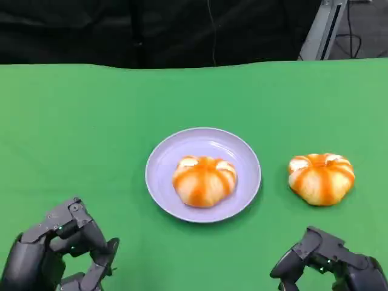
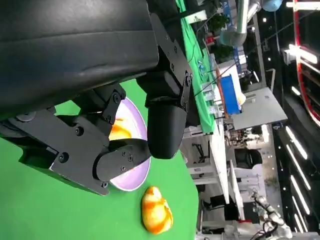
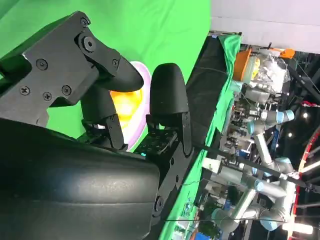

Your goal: Grasp the bread from the table and place it into the plate.

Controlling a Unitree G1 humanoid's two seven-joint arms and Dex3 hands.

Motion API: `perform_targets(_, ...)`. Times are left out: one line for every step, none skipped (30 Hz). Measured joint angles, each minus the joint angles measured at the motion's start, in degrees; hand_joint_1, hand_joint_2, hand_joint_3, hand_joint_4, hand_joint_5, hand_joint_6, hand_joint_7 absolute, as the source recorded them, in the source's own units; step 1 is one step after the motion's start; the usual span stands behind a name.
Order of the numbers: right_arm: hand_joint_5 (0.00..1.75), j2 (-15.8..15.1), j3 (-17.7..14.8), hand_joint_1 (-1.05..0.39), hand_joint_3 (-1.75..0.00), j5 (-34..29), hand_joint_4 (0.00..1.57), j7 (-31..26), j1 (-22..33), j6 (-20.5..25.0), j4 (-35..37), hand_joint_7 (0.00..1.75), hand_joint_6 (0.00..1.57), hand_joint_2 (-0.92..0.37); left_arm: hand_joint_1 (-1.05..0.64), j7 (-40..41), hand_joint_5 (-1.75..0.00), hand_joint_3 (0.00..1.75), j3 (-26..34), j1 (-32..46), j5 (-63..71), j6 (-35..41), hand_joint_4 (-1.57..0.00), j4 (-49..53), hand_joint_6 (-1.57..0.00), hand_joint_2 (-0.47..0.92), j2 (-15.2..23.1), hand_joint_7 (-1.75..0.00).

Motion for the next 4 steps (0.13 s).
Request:
perform_targets(1.59,0.0,0.0,-0.11,-1.25,0.0,0.69,0.0,0.0,0.0,0.0,1.33,0.76,-0.38,-0.11,-0.5,-1.75,0.93,0.0,0.0,-0.2,-0.3,-0.86,0.3,-0.69,0.43,0.0,-1.75)
perform_targets(1.59,0.0,0.0,-0.11,-1.25,0.0,0.68,0.0,0.1,0.0,0.0,1.33,0.76,-0.38,-0.11,-1.0,-1.75,0.94,-0.1,0.0,-0.4,-0.5,-0.86,0.6,-0.69,0.42,0.0,-1.75)
perform_targets(1.6,0.0,0.0,-0.11,-1.25,0.0,0.68,0.0,0.2,0.0,0.0,1.33,0.76,-0.38,-0.1,-1.4,-1.75,0.95,-0.1,0.0,-0.6,-0.6,-0.86,0.8,-0.69,0.41,0.0,-1.75)
perform_targets(1.6,0.0,0.0,-0.11,-1.24,0.0,0.68,0.0,0.2,0.0,0.0,1.33,0.76,-0.38,-0.1,-1.6,-1.75,0.95,-0.1,0.0,-0.6,-0.6,-0.86,0.8,-0.69,0.41,0.0,-1.75)
